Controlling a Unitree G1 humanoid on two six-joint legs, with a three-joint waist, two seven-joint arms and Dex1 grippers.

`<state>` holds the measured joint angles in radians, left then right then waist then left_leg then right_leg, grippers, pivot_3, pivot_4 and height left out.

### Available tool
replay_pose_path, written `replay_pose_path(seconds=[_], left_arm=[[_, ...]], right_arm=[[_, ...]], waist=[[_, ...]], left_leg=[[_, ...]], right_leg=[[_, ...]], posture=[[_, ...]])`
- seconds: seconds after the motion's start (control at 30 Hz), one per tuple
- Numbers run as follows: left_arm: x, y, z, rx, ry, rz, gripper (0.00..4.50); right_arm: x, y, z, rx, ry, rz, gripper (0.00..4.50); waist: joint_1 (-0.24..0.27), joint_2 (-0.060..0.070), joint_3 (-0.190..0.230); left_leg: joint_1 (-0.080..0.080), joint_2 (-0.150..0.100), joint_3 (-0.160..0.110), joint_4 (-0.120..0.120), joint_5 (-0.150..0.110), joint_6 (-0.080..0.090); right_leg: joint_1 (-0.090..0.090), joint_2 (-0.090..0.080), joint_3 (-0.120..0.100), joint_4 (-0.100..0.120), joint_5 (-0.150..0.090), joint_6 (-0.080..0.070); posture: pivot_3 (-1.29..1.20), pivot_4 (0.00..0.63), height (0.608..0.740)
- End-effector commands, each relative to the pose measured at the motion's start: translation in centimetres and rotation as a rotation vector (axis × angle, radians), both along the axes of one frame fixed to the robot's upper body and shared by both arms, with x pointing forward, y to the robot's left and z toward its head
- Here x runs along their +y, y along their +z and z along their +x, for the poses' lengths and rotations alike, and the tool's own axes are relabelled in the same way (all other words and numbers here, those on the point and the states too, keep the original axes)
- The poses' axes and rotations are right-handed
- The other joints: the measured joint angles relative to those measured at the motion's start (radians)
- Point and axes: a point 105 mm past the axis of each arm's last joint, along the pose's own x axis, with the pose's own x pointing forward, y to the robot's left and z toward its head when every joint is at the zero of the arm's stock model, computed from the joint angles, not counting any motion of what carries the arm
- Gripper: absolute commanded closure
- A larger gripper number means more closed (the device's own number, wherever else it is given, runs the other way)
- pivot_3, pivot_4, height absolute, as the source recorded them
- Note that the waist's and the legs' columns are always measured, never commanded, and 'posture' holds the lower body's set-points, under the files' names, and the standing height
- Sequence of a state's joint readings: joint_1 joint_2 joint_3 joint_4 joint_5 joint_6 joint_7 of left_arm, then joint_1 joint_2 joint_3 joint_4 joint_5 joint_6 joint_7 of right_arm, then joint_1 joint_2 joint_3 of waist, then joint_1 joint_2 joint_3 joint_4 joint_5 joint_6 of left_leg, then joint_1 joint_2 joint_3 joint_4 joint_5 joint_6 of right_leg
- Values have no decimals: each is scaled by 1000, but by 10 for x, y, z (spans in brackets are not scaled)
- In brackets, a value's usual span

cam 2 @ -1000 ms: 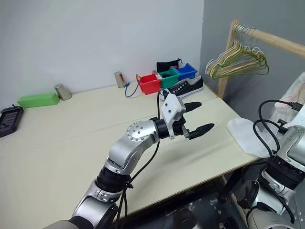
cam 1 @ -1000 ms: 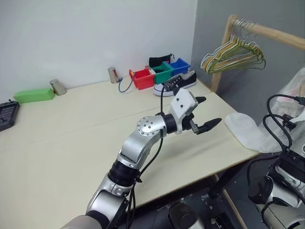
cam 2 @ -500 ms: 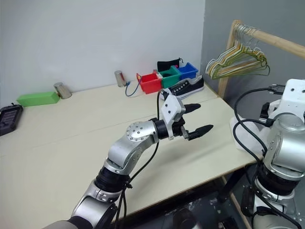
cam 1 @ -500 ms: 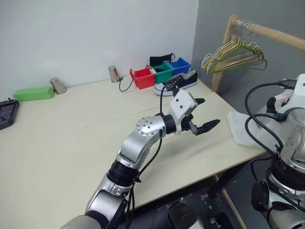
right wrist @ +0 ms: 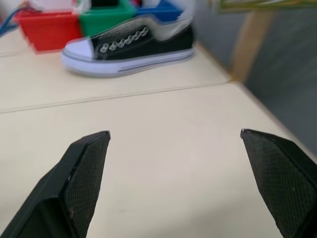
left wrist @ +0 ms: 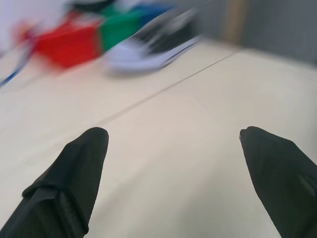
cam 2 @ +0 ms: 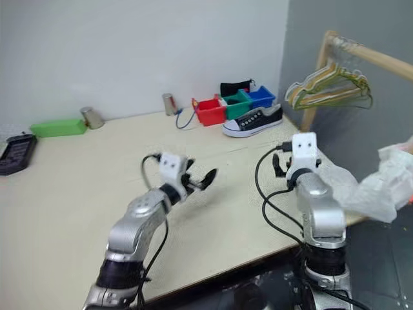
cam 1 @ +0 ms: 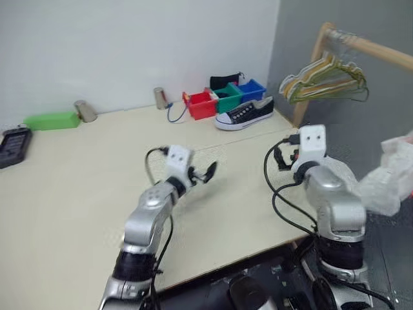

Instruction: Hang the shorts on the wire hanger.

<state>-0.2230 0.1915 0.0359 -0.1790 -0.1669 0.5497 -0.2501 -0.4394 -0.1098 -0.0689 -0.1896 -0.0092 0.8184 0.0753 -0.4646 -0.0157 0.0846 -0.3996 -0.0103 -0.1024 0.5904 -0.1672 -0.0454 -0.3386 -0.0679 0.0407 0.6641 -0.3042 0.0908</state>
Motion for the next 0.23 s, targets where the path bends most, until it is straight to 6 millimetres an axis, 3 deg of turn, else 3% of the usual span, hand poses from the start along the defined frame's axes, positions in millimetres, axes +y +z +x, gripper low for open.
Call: replay_pose_path(seconds=[0.03, 0.2, 0.23], left_arm=[[25, 13, -12, -77, 165, -10, 0], [38, -2, -24, -47, 239, -3, 0], [40, -2, -26, -47, 252, -10, 0]], right_arm=[[21, 3, 8, -98, 81, 19, 27], [25, -22, 11, -72, 91, 8, 27], [25, -24, 12, -71, 91, 11, 27]], waist=[[59, 0, 0], [208, -1, -1], [208, -1, -1]], left_leg=[[0, 0, -1, 0, 0, 0], [0, -2, -4, 0, 0, -1], [0, -3, -4, 0, 0, -1]], right_leg=[[0, 0, 0, 0, 0, 0], [-3, 1, -1, -2, 0, -1], [-3, 0, 0, -2, 0, -2]], posture=[[-169, 11, 740], [-96, 9, 740], [-84, 11, 740]])
